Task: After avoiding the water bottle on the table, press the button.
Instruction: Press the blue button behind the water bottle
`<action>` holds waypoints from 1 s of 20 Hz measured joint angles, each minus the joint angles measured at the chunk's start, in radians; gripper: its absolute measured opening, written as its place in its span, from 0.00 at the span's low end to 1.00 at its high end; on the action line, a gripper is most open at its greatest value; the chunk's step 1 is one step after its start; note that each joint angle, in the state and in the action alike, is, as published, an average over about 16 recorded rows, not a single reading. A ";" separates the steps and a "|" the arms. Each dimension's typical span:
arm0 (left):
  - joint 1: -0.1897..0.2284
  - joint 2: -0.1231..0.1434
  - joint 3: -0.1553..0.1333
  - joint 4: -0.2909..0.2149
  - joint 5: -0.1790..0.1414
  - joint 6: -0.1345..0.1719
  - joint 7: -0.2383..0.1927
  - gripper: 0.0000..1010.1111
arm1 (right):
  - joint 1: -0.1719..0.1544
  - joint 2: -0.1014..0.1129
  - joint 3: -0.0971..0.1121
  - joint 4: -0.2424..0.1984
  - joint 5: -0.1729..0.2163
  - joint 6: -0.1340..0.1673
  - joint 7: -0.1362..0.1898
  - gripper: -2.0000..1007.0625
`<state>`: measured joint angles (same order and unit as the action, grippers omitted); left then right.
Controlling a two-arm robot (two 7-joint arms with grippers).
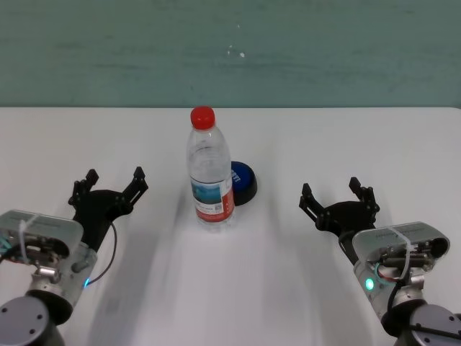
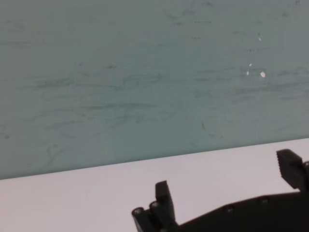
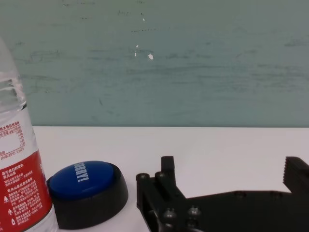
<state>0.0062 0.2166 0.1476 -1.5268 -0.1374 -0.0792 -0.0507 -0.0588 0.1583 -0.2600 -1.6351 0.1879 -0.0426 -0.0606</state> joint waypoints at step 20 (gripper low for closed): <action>0.000 0.000 0.000 0.000 0.000 0.000 0.000 1.00 | 0.000 0.000 0.000 0.000 0.000 0.000 0.000 1.00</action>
<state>0.0062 0.2166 0.1476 -1.5269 -0.1374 -0.0792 -0.0507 -0.0588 0.1583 -0.2600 -1.6351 0.1879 -0.0426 -0.0606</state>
